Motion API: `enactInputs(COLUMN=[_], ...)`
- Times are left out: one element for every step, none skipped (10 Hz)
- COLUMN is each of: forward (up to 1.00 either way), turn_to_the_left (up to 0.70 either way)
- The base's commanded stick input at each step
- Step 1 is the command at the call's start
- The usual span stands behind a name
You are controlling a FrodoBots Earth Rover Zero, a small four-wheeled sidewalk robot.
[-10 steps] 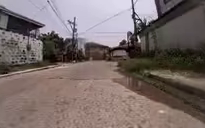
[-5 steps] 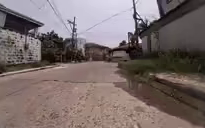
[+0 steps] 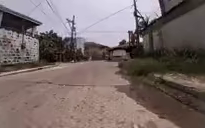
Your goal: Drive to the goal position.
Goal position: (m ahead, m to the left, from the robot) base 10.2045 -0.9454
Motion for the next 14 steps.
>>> enactInputs(forward=[0.7,0.7,0.7,0.7,0.7,0.7,0.7,0.7,0.67,0.57,0.56,0.7,0.7,0.7], turn_to_the_left=[0.0,0.0,0.0,0.0,0.0,0.0,0.0,0.0,0.0,0.0,0.0,0.0,0.0,0.0])
